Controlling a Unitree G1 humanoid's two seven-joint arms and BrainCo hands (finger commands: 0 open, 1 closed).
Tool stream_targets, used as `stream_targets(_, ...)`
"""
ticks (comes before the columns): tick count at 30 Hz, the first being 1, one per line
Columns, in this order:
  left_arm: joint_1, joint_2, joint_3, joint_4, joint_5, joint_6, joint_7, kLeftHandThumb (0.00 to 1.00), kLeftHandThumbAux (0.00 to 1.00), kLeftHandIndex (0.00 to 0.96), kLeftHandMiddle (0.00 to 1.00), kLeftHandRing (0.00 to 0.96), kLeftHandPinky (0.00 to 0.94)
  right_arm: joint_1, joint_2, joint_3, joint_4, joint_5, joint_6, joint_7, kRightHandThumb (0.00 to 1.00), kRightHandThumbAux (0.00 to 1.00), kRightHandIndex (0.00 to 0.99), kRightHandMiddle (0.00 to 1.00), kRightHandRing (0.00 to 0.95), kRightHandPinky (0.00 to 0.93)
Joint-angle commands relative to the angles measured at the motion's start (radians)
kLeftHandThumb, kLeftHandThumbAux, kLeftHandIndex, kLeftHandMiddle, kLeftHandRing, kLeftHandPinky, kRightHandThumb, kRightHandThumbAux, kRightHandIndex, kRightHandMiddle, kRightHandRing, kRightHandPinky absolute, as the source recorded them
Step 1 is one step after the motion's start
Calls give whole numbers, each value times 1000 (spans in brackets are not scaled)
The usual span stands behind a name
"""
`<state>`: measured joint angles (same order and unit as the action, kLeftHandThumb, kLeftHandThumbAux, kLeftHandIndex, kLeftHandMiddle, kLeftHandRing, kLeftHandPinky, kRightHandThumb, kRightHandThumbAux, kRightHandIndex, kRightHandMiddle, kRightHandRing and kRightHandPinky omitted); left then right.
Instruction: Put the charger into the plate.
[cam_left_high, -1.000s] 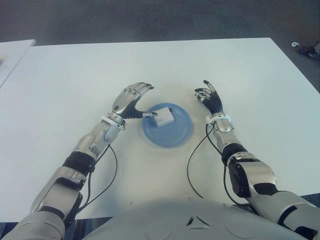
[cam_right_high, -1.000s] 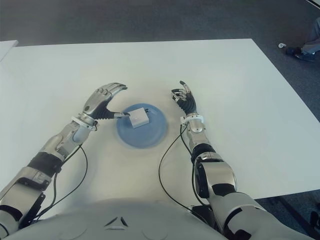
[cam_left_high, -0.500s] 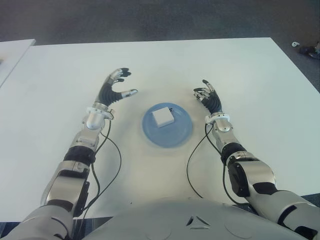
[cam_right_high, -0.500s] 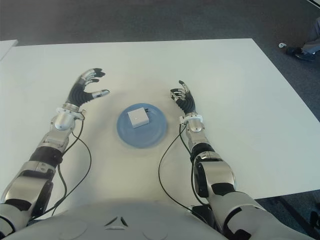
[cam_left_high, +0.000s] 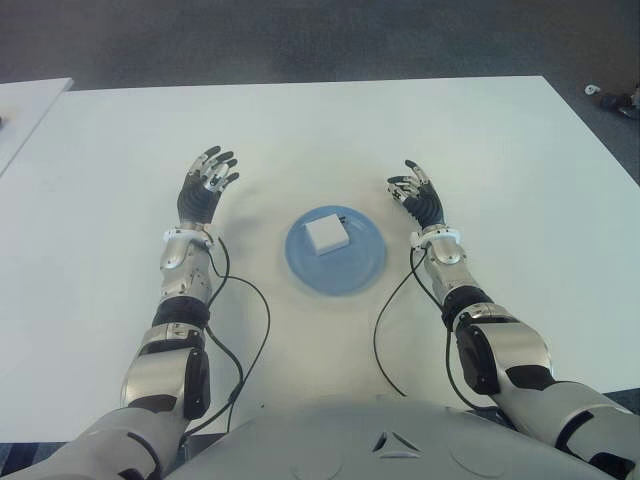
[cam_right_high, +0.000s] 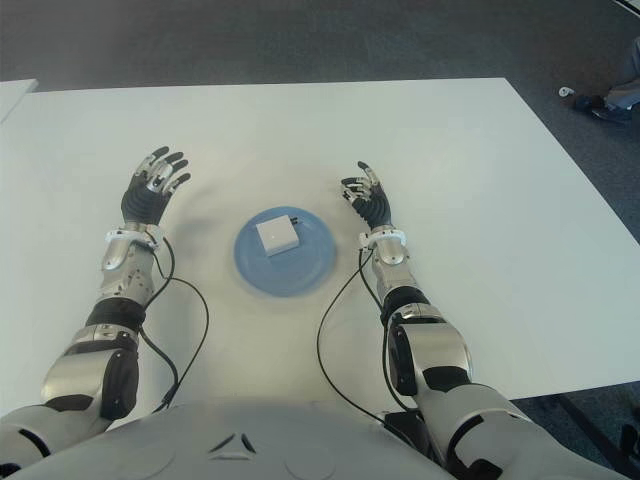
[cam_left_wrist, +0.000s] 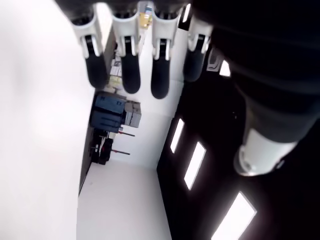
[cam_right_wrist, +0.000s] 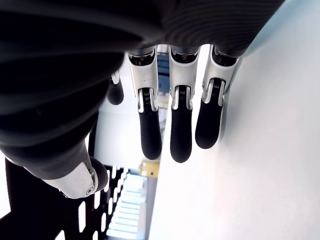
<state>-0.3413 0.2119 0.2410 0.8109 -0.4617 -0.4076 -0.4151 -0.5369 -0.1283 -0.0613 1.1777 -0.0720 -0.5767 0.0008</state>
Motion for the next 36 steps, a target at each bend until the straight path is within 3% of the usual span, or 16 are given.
stream_targets(1, 6, 9, -6, 31, 60, -42, -43, 92, 629, 167, 189, 174, 157, 66, 16, 7, 55, -5, 83, 12, 78, 672, 59, 354, 361, 349)
stream_targets(6, 20, 15, -41, 57, 158, -98, -26, 65, 607, 67, 81, 70, 40, 69, 17, 5, 52, -2, 77, 12, 74, 680, 62, 353, 359, 352)
stream_targets(10, 29, 5, -58, 78, 221, -117, 12, 36, 573, 14, 18, 14, 8, 73, 17, 4, 48, -1, 76, 12, 74, 691, 65, 351, 360, 352)
stream_targets(22, 40, -11, -96, 126, 329, -134, 81, 21, 490, 0, 0, 0, 0, 78, 14, 6, 38, -3, 80, 6, 73, 697, 73, 346, 358, 352)
stream_targets(36, 75, -16, -157, 110, 436, -206, 158, 0, 456, 0, 0, 0, 0, 83, 16, 6, 28, -3, 79, 1, 70, 709, 76, 345, 356, 347)
